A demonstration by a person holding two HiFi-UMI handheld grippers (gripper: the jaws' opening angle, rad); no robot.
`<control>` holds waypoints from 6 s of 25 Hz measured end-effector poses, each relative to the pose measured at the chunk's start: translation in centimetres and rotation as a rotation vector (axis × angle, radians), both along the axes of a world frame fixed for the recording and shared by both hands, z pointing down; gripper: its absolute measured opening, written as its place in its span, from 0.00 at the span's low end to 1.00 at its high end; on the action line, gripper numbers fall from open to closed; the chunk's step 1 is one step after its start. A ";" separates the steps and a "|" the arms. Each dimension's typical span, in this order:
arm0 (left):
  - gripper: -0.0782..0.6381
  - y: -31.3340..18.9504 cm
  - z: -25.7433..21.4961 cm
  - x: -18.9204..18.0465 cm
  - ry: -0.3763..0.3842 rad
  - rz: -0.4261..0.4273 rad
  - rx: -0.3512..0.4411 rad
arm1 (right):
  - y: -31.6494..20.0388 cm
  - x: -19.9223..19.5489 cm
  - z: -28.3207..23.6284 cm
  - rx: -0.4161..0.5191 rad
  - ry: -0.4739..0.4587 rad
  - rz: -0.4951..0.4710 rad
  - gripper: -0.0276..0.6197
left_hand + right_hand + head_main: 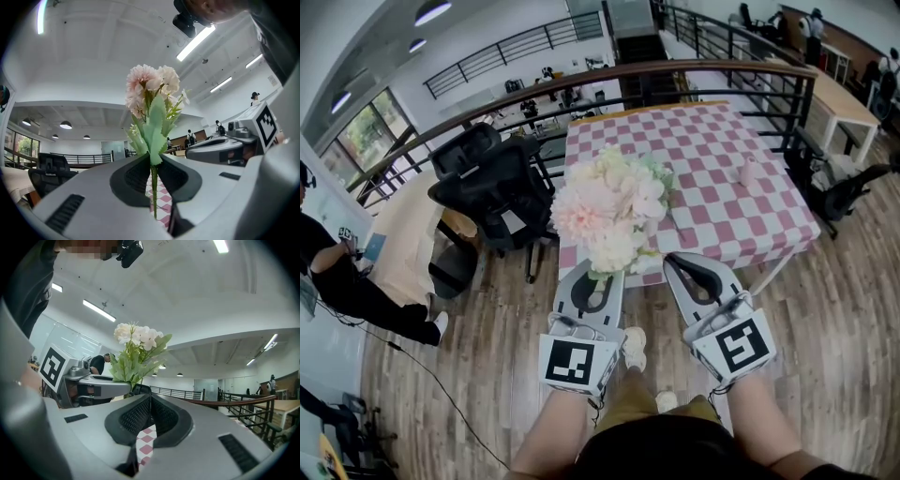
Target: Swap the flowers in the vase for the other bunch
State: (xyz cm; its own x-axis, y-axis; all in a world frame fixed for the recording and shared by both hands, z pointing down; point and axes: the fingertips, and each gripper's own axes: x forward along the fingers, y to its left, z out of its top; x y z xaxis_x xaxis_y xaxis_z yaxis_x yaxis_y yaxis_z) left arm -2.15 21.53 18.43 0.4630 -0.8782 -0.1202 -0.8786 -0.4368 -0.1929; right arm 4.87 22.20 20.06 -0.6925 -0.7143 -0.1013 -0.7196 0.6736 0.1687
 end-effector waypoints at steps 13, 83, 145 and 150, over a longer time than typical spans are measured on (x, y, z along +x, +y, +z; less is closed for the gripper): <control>0.18 -5.4 0.6 -0.9 0.027 -0.004 -0.010 | -5.0 -0.5 1.2 -0.037 0.023 0.011 0.10; 0.18 -39.5 5.5 -3.8 0.101 0.289 -0.180 | -39.7 -6.9 5.4 -0.163 0.063 0.157 0.10; 0.19 -44.3 22.2 -4.2 0.125 0.161 -0.453 | -45.0 -7.4 21.1 -0.479 0.036 -0.018 0.10; 0.19 -44.3 22.6 -4.3 0.120 0.166 -0.457 | -45.2 -8.0 21.3 -0.498 0.036 -0.011 0.10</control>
State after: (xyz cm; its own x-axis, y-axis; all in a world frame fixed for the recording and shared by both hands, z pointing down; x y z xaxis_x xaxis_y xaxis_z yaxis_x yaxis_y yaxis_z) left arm -6.50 -22.72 41.03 0.6077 -0.7690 0.1984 -0.7942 -0.5892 0.1486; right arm -3.12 -22.99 41.31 -0.6967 -0.6626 0.2747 -0.7118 0.6860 -0.1506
